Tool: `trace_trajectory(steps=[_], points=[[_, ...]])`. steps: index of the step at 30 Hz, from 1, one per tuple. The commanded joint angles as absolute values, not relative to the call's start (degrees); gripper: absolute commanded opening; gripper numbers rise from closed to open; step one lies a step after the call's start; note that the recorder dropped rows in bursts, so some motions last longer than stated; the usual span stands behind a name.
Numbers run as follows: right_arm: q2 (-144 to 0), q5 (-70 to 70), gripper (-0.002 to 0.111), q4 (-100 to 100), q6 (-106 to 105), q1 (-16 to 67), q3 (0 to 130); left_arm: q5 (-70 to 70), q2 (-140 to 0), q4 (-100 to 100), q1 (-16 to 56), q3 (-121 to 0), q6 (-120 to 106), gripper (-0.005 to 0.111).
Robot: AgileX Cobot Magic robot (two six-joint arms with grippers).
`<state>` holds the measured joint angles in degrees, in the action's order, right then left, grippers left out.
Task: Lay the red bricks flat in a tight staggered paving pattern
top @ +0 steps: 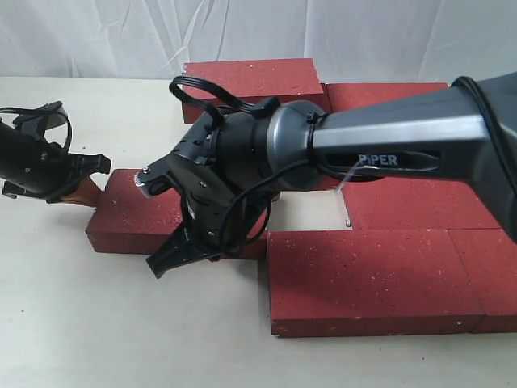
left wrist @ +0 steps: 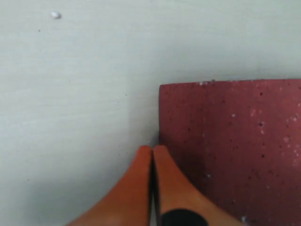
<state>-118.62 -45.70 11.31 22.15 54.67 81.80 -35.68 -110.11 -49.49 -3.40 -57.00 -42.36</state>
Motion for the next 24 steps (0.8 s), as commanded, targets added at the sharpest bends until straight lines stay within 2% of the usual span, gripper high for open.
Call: trace_trajectory(steps=[1,16,24], points=[[-118.51,-45.88,-0.001,12.13,22.72,54.70,82.11,-34.97,-110.18,-52.63,-3.19,-57.04,-44.66,0.000],[-118.51,-46.34,-0.001,14.35,25.39,54.70,82.11,-37.61,-110.87,-57.89,-3.19,-57.16,-48.63,0.000],[-118.51,-46.53,-0.001,14.76,25.64,54.70,82.11,-36.71,-110.87,-51.61,-3.86,-57.16,-45.91,0.000]])
